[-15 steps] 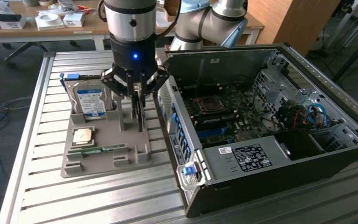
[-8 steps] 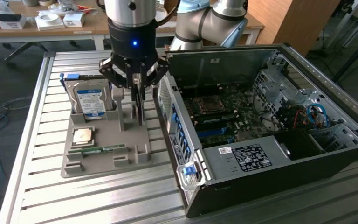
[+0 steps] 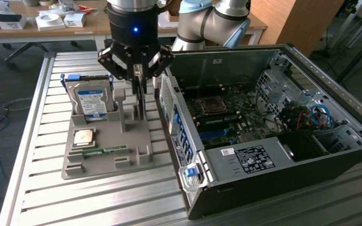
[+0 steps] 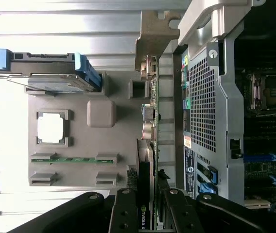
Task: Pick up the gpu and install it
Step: 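Pick up the gpu and move the gpu toward the slot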
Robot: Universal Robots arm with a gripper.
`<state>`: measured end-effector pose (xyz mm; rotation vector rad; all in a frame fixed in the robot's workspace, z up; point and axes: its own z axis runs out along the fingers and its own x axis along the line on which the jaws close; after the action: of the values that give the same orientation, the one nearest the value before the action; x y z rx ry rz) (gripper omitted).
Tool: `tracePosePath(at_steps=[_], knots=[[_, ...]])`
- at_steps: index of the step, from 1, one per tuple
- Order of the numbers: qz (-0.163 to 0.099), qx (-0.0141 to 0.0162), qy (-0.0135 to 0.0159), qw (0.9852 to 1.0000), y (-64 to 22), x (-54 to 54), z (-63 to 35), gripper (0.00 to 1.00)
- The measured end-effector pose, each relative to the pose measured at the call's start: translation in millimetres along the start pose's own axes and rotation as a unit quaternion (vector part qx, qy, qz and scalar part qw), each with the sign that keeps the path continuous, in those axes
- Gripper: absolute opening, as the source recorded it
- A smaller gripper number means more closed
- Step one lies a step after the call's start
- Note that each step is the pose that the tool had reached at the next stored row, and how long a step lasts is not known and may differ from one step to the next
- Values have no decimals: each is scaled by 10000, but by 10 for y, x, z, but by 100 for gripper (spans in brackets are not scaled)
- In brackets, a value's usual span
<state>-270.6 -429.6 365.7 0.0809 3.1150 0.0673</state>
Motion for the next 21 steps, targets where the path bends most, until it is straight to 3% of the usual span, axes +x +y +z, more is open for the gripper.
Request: tracePosePath(at_steps=[15,21], knots=[[0,0,0,10000,20,-11,-447,26],[0,-1,-1,10000,24,-14,-547,26]])
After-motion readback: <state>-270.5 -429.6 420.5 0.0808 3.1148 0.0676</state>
